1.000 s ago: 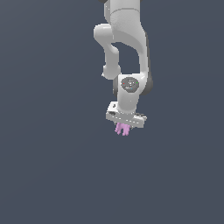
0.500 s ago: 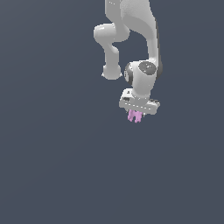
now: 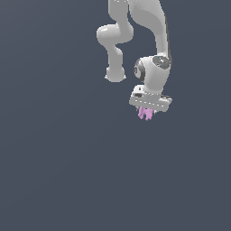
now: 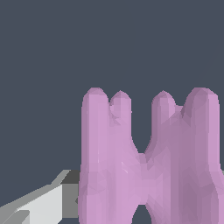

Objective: Pick up the object and move it to a goal position.

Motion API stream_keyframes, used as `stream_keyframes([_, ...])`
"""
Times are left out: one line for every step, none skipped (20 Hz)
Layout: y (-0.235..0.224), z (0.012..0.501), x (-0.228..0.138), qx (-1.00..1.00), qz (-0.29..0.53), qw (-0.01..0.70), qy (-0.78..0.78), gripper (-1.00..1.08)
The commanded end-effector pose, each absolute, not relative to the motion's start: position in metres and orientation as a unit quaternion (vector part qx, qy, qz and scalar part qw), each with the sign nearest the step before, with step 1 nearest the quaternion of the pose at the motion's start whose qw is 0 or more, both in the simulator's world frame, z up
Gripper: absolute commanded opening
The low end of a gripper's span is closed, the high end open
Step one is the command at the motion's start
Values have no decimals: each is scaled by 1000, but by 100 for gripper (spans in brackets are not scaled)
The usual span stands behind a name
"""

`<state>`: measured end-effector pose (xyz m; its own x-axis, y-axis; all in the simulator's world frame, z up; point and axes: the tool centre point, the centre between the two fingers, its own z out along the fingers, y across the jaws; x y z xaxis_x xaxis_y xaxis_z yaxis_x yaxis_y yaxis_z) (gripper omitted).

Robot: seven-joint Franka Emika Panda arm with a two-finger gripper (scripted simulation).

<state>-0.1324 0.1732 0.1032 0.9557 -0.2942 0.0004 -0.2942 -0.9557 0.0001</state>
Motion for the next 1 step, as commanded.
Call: stream_keyframes([175,104,-134,989,0,0,-149,-100])
